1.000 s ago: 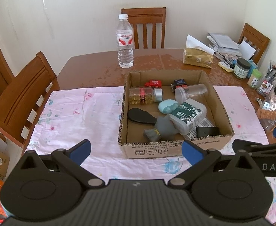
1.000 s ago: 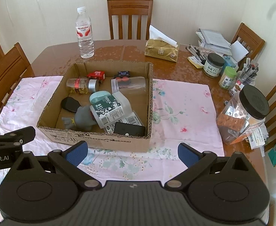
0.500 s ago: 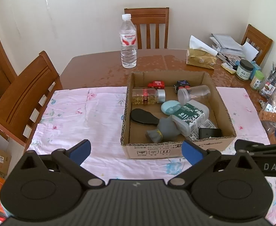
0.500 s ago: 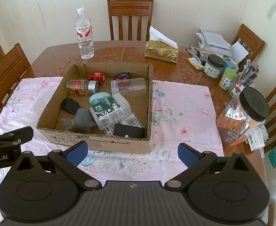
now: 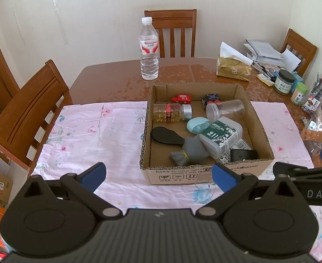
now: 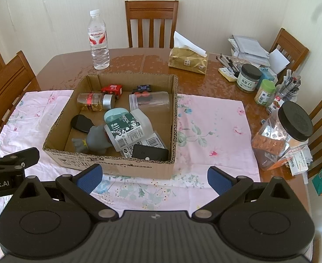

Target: Organize rigid objects

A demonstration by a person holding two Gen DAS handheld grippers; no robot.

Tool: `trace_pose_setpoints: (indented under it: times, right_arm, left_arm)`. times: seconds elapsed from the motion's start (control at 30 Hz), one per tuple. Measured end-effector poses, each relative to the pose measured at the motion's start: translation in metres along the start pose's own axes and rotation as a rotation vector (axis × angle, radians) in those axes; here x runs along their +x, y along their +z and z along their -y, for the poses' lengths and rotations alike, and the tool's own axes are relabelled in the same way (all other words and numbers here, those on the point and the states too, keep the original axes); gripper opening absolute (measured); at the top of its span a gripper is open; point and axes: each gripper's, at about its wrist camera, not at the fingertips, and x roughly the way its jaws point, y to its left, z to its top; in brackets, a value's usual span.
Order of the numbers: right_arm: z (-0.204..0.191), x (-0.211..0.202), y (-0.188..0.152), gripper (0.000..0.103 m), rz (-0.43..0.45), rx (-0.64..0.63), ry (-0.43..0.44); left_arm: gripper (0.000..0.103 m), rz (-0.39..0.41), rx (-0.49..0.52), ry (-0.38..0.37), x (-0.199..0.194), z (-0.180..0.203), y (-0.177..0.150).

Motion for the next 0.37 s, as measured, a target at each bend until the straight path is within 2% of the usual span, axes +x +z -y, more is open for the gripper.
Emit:
trace_pose_setpoints:
  times: [0.37]
  right_arm:
    - [-0.0005, -0.0011, -0.0005, 0.103, 0.003, 0.0, -0.001]
  left_arm:
    - [0.102, 0.0, -0.001, -0.001, -0.0006, -0.0002, 0.0001]
